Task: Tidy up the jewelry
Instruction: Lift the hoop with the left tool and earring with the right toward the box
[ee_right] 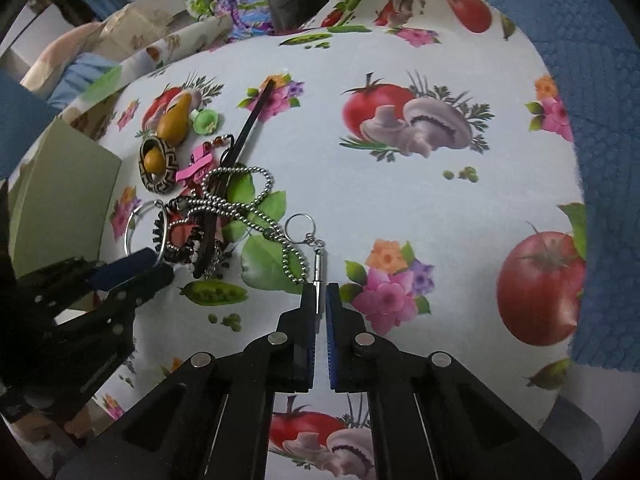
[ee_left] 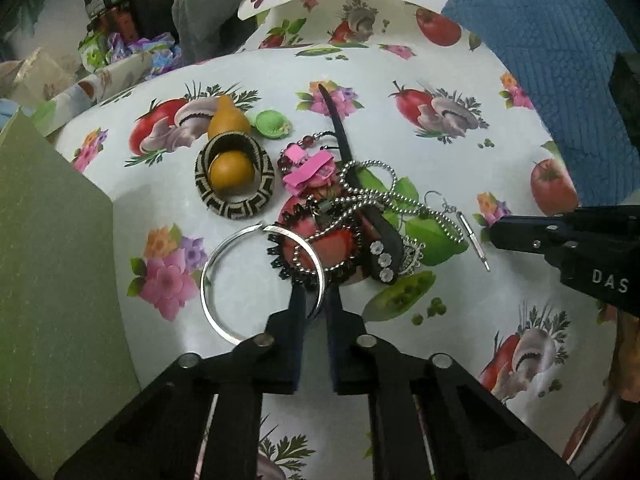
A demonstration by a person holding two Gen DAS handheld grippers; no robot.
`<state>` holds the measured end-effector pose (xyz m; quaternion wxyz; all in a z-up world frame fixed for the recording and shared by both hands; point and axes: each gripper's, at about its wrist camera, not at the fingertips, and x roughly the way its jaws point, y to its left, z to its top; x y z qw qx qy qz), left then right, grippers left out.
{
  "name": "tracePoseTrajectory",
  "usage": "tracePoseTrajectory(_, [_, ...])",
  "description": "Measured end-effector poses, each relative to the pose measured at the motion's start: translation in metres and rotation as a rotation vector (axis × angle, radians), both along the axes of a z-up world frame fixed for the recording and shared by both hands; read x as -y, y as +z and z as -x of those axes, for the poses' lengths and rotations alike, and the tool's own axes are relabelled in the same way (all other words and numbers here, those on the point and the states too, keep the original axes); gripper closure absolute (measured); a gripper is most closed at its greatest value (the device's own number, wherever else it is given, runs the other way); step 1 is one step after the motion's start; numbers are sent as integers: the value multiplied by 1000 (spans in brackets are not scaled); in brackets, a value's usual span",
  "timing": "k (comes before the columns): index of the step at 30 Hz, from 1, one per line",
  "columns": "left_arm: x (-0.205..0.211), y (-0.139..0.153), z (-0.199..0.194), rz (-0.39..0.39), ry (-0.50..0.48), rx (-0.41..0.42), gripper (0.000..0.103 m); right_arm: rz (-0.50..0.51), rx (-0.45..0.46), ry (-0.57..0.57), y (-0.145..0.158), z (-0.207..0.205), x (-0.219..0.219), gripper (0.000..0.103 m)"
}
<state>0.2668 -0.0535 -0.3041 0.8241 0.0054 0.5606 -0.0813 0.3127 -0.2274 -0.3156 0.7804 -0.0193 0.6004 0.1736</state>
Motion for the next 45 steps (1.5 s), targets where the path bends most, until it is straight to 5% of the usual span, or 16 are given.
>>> tracePoseTrajectory(11, [-25,40,11,165,135,18,101,-41,41,-61,28,4,8,101])
tracePoseTrajectory(18, [-31,65,21,179,157,45,101,-61,-16,-34,2,2,2,79])
tracePoseTrajectory(29, [-37,73,30,204,198,31,101,122,56,98,-15,6,-27,98])
tracePoseTrajectory(33, [-41,85,33,212,209,48,101,106,46,74,-13,6,-25,101])
tracePoseTrajectory(45, [-60,142,38,247,231,102,101,21,178,13,86,11,-21,101])
